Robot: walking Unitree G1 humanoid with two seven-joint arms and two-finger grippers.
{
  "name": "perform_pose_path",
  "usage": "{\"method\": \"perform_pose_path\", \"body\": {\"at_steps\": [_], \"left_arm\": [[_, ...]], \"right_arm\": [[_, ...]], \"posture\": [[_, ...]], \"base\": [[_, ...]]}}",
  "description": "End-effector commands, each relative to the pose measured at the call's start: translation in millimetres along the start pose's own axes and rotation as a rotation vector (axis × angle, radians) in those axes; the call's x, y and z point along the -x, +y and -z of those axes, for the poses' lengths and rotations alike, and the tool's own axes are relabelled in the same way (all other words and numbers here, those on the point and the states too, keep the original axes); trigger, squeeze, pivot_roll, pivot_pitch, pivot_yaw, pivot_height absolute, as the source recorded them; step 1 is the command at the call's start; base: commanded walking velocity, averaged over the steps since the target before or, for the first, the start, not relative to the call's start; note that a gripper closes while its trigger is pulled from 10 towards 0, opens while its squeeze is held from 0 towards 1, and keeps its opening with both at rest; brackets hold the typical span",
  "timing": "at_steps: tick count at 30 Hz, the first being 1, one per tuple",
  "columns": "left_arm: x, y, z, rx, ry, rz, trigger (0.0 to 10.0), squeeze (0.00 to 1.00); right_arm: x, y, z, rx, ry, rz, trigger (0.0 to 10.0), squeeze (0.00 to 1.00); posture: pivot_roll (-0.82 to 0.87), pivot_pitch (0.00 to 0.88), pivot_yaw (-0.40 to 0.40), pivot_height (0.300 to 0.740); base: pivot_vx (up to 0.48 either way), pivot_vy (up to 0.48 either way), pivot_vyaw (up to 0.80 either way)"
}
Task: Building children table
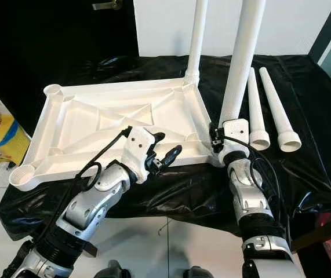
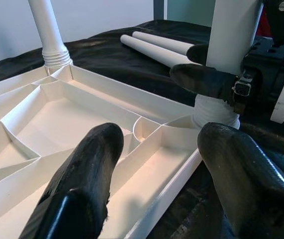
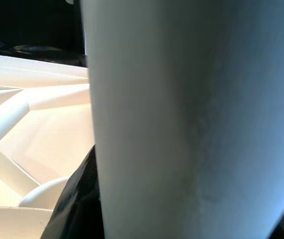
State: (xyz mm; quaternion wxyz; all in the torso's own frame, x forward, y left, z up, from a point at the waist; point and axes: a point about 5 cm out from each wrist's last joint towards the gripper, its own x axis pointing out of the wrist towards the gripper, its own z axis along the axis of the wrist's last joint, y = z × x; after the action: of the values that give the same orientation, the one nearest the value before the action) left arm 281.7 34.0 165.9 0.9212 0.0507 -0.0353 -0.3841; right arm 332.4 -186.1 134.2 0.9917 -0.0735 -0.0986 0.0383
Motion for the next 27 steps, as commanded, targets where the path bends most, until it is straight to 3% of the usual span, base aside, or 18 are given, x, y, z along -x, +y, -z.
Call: {"method": "perform_pose_path", "body": {"at_steps": [1, 10, 14, 23, 25, 26, 27], "left_arm": [[1.1, -8.9, 0, -0.010, 0.010, 0.124, 10.0, 0.00], [2.4, -6.5, -1, -0.017, 0.010, 0.113, 10.0, 0.00], [4.0, -4.8, -1, -0.022, 0.010, 0.104, 10.0, 0.00], [4.8, -4.1, -2, -0.022, 0.009, 0.099, 10.0, 0.00], [4.6, -4.0, -3, -0.025, 0.007, 0.099, 10.0, 0.00], [4.5, -3.8, -3, -0.025, 0.006, 0.099, 10.0, 0.00], [4.5, -3.8, -3, -0.025, 0.006, 0.099, 10.0, 0.00]], "right_arm": [[3.0, 3.5, 8, -0.004, 0.026, -0.025, 10.0, 0.00], [11.5, 3.5, 19, -0.016, 0.032, -0.041, 10.0, 0.00], [17.8, 5.2, 27, 0.042, 0.033, -0.072, 10.0, 0.00], [19.2, 4.4, 32, 0.003, 0.042, -0.063, 10.0, 0.00], [20.8, 3.3, 38, -0.084, 0.074, -0.040, 10.0, 0.00], [21.2, 3.8, 43, -0.171, 0.103, -0.033, 10.0, 0.00], [21.2, 3.8, 43, -0.171, 0.103, -0.033, 10.0, 0.00]], "posture": [[-0.01, 0.038, -0.024, 0.740], [0.00, 0.040, -0.028, 0.740], [0.01, 0.040, -0.031, 0.740], [0.01, 0.039, -0.033, 0.740], [0.01, 0.037, -0.033, 0.740], [0.01, 0.037, -0.033, 0.740], [0.01, 0.037, -0.033, 0.740]], "base": [[0.000, 0.000, 0.00], [0.000, 0.000, 0.00], [0.000, 0.000, 0.00], [0.000, 0.000, 0.00], [0.000, 0.000, 0.00], [0.000, 0.000, 0.00], [0.000, 0.000, 0.00]]}}
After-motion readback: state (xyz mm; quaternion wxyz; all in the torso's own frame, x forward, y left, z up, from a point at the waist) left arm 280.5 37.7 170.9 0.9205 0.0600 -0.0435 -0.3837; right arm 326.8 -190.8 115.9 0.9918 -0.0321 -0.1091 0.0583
